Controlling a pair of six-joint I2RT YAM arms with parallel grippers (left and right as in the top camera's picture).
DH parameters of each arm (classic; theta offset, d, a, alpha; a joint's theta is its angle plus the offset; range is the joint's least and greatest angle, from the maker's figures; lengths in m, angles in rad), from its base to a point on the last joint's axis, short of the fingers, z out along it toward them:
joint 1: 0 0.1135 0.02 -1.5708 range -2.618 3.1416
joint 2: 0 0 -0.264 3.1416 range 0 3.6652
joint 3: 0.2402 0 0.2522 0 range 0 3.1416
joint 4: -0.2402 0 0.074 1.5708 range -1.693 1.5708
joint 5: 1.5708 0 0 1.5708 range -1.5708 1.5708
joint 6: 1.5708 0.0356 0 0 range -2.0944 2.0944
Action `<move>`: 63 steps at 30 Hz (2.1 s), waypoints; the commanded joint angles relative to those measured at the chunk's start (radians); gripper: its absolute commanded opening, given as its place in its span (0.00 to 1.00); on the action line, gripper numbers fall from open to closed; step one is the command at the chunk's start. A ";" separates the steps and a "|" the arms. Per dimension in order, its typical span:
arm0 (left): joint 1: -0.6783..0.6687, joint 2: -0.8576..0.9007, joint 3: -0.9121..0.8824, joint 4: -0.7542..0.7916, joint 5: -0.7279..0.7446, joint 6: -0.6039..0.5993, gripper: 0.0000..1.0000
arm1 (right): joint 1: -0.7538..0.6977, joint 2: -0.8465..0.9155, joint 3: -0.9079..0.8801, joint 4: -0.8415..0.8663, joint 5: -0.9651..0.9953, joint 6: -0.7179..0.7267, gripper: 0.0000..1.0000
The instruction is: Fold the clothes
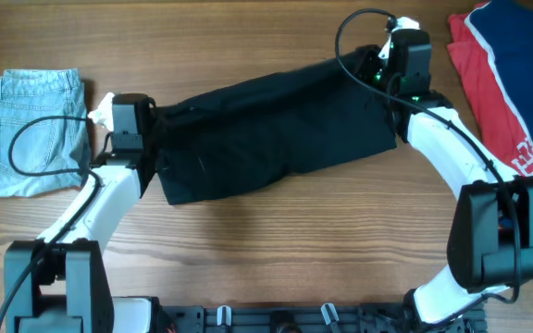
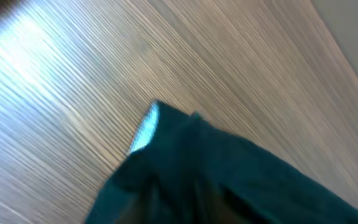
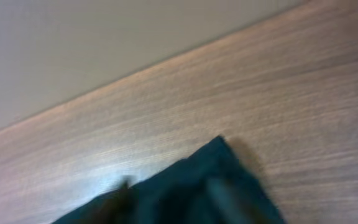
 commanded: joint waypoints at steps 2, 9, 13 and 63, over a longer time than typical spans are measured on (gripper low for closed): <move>0.023 -0.001 0.010 0.014 -0.072 0.034 1.00 | -0.012 0.014 0.035 0.024 0.005 -0.091 1.00; 0.020 -0.122 0.037 -0.014 0.058 0.062 1.00 | -0.057 0.014 0.034 -0.134 0.009 -0.091 1.00; -0.023 -0.106 0.037 -0.069 0.126 0.062 0.78 | -0.080 0.014 0.028 -0.222 -0.034 -0.147 1.00; -0.125 0.049 0.036 -0.385 0.172 0.169 0.15 | -0.026 -0.215 -0.185 -0.799 0.277 0.047 1.00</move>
